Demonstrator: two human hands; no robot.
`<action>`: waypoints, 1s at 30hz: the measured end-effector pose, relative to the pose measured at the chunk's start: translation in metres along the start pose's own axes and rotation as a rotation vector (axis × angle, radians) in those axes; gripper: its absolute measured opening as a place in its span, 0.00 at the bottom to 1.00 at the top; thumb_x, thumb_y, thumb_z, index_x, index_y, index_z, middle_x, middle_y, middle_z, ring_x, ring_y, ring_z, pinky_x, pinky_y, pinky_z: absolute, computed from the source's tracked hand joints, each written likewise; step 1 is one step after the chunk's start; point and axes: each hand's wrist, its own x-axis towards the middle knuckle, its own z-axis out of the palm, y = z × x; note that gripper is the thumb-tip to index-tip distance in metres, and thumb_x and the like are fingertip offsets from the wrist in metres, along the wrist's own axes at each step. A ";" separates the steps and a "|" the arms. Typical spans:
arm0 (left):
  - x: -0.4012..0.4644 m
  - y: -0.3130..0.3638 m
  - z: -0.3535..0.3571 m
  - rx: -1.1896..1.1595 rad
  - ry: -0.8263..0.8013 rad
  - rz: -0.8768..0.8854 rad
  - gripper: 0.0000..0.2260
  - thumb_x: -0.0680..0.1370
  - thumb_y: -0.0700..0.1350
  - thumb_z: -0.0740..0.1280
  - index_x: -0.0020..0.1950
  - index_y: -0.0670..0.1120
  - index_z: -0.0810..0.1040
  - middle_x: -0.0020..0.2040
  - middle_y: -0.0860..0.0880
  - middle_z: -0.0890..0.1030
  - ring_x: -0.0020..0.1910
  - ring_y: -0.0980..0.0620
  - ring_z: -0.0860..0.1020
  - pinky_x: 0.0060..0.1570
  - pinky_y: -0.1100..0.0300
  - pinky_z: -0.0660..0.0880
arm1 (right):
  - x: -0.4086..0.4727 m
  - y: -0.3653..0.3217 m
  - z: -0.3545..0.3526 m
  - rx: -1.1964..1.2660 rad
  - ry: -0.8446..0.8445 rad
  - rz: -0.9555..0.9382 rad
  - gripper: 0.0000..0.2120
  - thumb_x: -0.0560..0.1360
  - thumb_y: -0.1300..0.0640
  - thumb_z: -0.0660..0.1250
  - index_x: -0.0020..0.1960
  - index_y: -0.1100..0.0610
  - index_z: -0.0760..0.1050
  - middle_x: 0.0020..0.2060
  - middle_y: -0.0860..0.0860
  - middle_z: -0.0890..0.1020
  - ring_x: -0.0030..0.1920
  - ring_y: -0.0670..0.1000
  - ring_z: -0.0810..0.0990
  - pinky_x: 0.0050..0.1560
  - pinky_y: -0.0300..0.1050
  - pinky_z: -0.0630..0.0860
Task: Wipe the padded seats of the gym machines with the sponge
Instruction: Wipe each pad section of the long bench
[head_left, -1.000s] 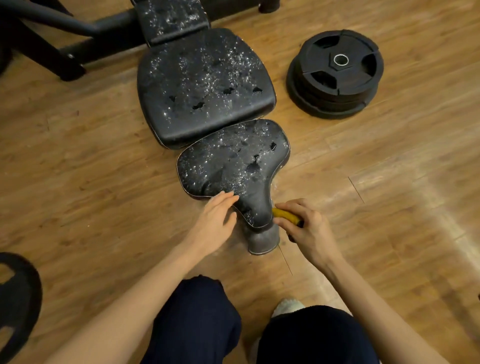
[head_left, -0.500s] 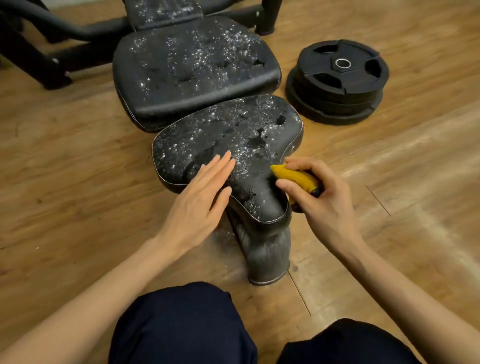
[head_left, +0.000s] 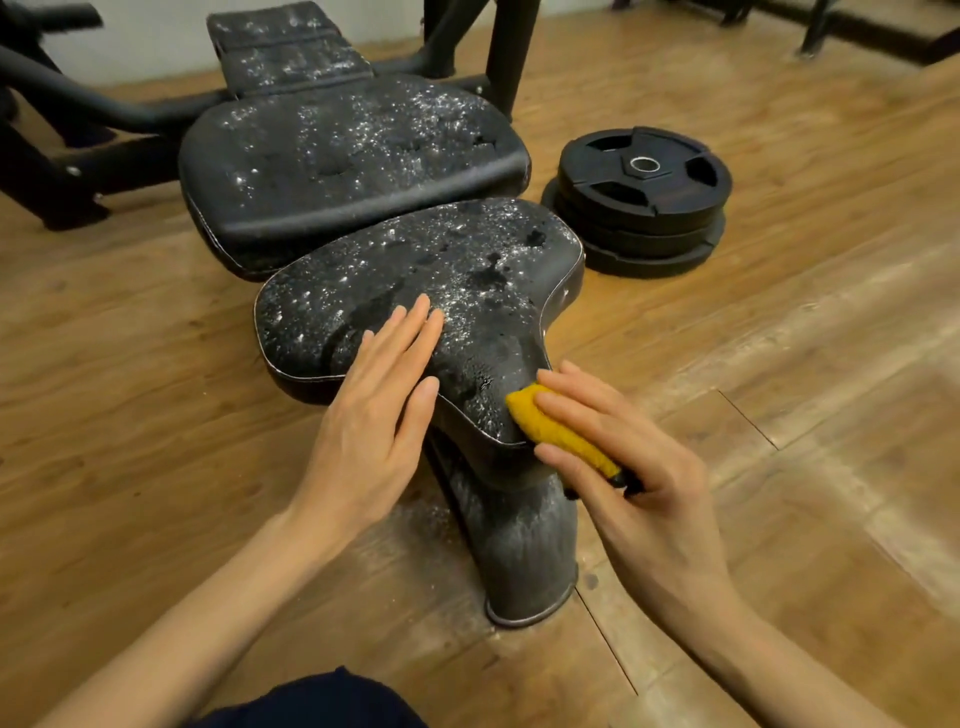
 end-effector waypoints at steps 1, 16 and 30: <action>0.000 0.000 0.002 0.000 0.010 0.003 0.22 0.84 0.47 0.52 0.78 0.45 0.60 0.79 0.51 0.58 0.78 0.55 0.54 0.78 0.54 0.49 | -0.001 0.000 0.001 0.021 -0.001 0.005 0.14 0.73 0.63 0.70 0.59 0.61 0.80 0.62 0.50 0.80 0.68 0.48 0.73 0.69 0.45 0.68; -0.001 -0.004 0.014 -0.012 0.086 0.012 0.22 0.84 0.44 0.53 0.78 0.43 0.60 0.79 0.50 0.59 0.79 0.53 0.54 0.78 0.52 0.48 | 0.021 -0.003 0.005 0.044 -0.070 0.068 0.14 0.74 0.63 0.71 0.59 0.59 0.81 0.61 0.48 0.80 0.68 0.44 0.73 0.70 0.44 0.68; -0.001 -0.005 0.015 -0.007 0.102 0.018 0.22 0.84 0.45 0.53 0.78 0.43 0.60 0.79 0.49 0.59 0.79 0.53 0.54 0.78 0.50 0.48 | 0.049 -0.010 0.012 -0.144 -0.155 0.057 0.12 0.74 0.56 0.70 0.57 0.54 0.82 0.61 0.45 0.80 0.68 0.41 0.72 0.70 0.42 0.67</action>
